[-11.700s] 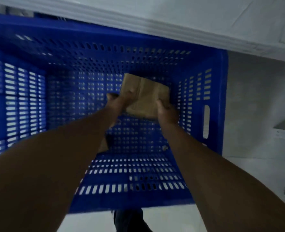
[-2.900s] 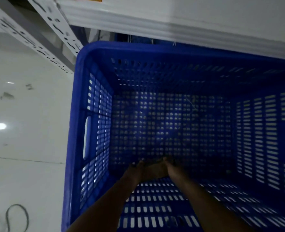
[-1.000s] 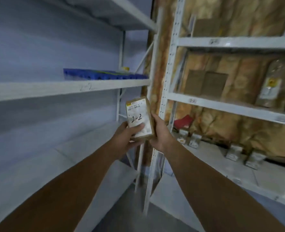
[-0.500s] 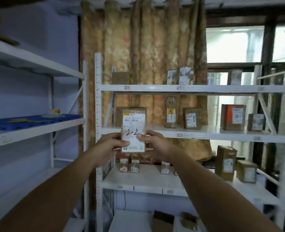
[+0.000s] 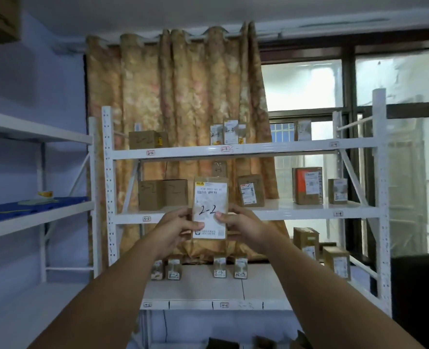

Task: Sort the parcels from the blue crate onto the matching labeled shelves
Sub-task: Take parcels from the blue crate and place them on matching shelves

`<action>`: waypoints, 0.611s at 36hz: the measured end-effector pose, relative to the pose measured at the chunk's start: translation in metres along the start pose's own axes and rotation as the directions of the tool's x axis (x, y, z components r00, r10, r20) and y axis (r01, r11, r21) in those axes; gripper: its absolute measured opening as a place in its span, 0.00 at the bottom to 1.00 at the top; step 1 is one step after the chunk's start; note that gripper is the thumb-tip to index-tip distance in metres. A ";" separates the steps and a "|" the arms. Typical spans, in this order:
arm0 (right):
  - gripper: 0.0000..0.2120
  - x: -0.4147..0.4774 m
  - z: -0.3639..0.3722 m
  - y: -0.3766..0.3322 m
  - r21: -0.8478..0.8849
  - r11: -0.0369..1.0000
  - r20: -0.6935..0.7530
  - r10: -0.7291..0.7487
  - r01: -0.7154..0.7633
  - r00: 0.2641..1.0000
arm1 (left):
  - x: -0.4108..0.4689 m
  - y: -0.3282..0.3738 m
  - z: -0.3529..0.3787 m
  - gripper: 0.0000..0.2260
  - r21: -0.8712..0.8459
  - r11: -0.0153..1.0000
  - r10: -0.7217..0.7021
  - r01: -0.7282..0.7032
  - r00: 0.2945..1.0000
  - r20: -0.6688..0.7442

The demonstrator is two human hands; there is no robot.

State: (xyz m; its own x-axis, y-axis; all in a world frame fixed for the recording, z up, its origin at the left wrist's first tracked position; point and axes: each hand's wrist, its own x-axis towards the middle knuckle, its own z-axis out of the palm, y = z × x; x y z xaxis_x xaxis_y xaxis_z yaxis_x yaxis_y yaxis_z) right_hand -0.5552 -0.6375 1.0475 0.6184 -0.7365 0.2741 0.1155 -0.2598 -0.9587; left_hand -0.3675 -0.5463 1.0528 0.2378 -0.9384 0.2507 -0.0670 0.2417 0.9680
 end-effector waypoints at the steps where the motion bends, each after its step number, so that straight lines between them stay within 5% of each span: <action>1: 0.21 -0.002 -0.005 0.000 0.000 1.000 -0.004 0.003 -0.003 1.000 | 0.003 0.000 0.004 0.21 -0.001 1.000 0.000 0.000 1.000 -0.004; 22: 0.21 0.061 -0.068 -0.011 0.089 0.990 0.053 -0.116 0.111 0.992 | 0.070 0.013 0.041 0.27 0.002 0.995 0.099 -0.100 0.989 -0.105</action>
State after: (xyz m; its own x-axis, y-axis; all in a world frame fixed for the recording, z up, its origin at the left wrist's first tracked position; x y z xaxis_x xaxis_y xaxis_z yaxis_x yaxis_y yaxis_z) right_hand -0.5711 -0.7220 1.0803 0.6414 -0.6671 0.3789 0.2523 -0.2831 -0.9253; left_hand -0.3916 -0.6193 1.0827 0.3309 -0.8784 0.3449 -0.0924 0.3335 0.9382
